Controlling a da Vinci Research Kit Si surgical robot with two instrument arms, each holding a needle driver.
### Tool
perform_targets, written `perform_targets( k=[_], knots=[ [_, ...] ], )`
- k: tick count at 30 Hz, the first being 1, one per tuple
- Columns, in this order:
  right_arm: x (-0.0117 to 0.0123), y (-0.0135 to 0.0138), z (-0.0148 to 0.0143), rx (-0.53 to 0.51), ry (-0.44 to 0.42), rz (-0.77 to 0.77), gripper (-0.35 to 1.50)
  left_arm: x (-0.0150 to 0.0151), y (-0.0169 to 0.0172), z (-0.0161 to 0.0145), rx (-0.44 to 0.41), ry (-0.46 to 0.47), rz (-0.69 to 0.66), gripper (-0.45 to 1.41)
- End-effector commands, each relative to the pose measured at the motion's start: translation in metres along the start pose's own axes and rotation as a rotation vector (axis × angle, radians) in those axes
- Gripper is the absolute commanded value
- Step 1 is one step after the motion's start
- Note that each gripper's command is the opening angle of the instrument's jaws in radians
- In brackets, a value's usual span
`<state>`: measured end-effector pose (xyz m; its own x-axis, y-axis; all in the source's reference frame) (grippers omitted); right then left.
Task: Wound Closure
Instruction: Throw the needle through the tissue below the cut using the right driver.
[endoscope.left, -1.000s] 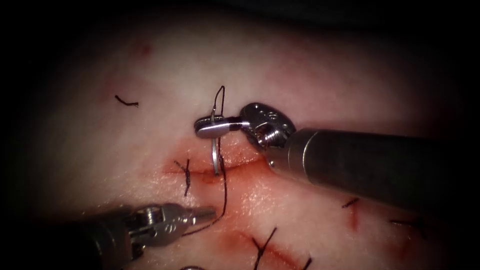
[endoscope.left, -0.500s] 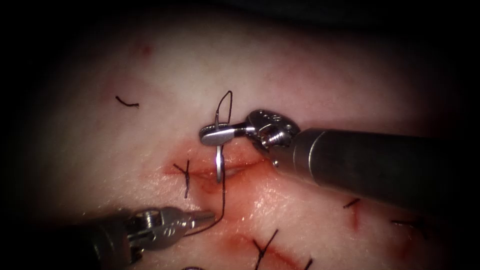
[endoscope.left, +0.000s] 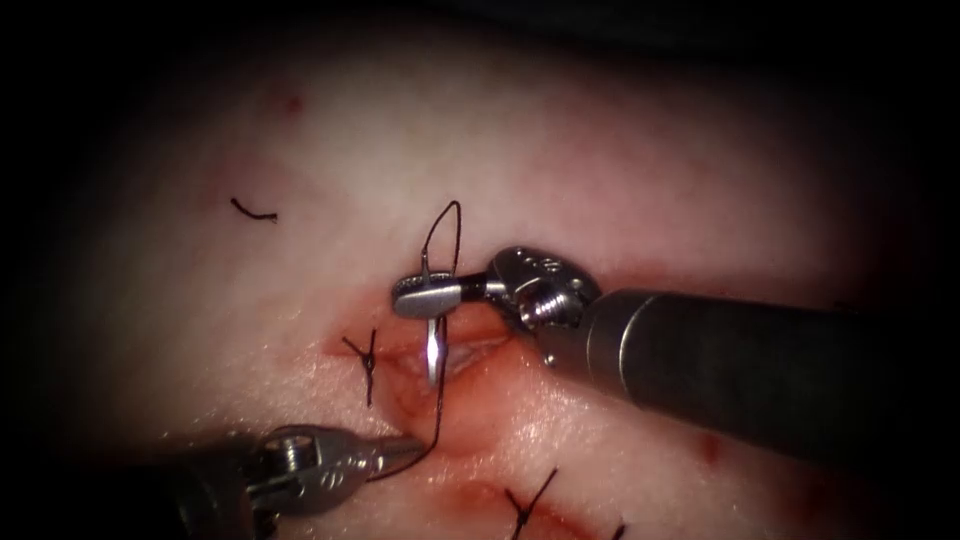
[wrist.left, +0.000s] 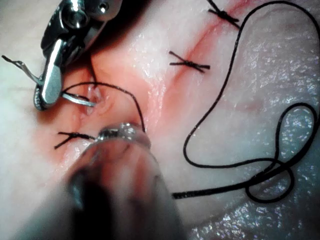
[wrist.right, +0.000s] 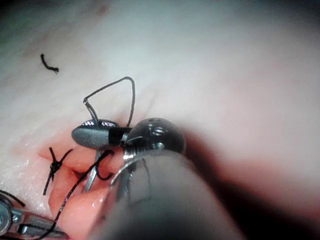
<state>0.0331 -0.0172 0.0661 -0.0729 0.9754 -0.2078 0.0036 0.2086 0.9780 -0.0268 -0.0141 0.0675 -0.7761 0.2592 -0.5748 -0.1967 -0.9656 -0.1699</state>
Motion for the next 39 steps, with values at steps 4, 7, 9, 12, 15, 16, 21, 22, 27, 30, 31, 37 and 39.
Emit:
perform_targets(
  k=[4, 7, 9, 12, 15, 16, 21, 22, 27, 30, 31, 37, 39],
  knots=[
    [-0.0009, -0.0005, 0.0005, -0.013, -0.027, -0.001, -0.35, 0.0002, -0.0003, 0.0008, 0.000, 0.002, 0.001, -0.45],
    [-0.0015, -0.0009, 0.0008, -0.004, -0.038, 0.019, -0.35, 0.0002, -0.0004, 0.0008, -0.002, 0.002, 0.001, -0.45],
    [-0.0020, -0.0011, 0.0009, -0.001, -0.042, 0.022, -0.35, 0.0002, -0.0004, 0.0007, -0.002, 0.003, -0.005, -0.45],
    [-0.0029, -0.0015, 0.0010, 0.006, -0.051, 0.029, -0.35, 0.0002, -0.0004, 0.0007, -0.002, 0.003, -0.005, -0.45],
    [-0.0035, -0.0018, 0.0011, 0.012, -0.059, 0.048, -0.35, 0.0002, -0.0005, 0.0007, -0.003, 0.003, -0.005, -0.45],
    [-0.0038, -0.0018, 0.0011, 0.015, -0.062, 0.052, -0.35, 0.0002, -0.0005, 0.0007, -0.003, 0.003, -0.006, -0.45],
    [-0.0048, -0.0020, 0.0011, 0.020, -0.079, 0.080, -0.35, 0.0002, -0.0006, 0.0006, -0.004, 0.003, -0.005, -0.45],
    [-0.0048, -0.0020, 0.0011, 0.018, -0.082, 0.080, -0.35, 0.0002, -0.0006, 0.0006, -0.006, 0.005, -0.005, -0.45],
    [-0.0052, -0.0027, 0.0010, 0.032, -0.095, 0.104, -0.35, 0.0002, -0.0006, 0.0005, -0.007, 0.005, -0.005, -0.45],
    [-0.0059, -0.0036, 0.0010, 0.040, -0.112, 0.113, -0.35, 0.0003, -0.0008, 0.0005, -0.006, 0.003, -0.006, -0.45],
    [-0.0061, -0.0038, 0.0010, 0.044, -0.117, 0.118, -0.35, 0.0003, -0.0008, 0.0005, -0.006, 0.003, -0.007, -0.45],
    [-0.0078, -0.0045, 0.0005, 0.039, -0.126, 0.132, -0.35, 0.0003, -0.0009, 0.0005, -0.005, 0.001, -0.007, -0.45],
    [-0.0081, -0.0048, 0.0005, 0.042, -0.130, 0.136, -0.35, 0.0003, -0.0009, 0.0005, -0.005, 0.001, -0.007, -0.45]
  ],
)
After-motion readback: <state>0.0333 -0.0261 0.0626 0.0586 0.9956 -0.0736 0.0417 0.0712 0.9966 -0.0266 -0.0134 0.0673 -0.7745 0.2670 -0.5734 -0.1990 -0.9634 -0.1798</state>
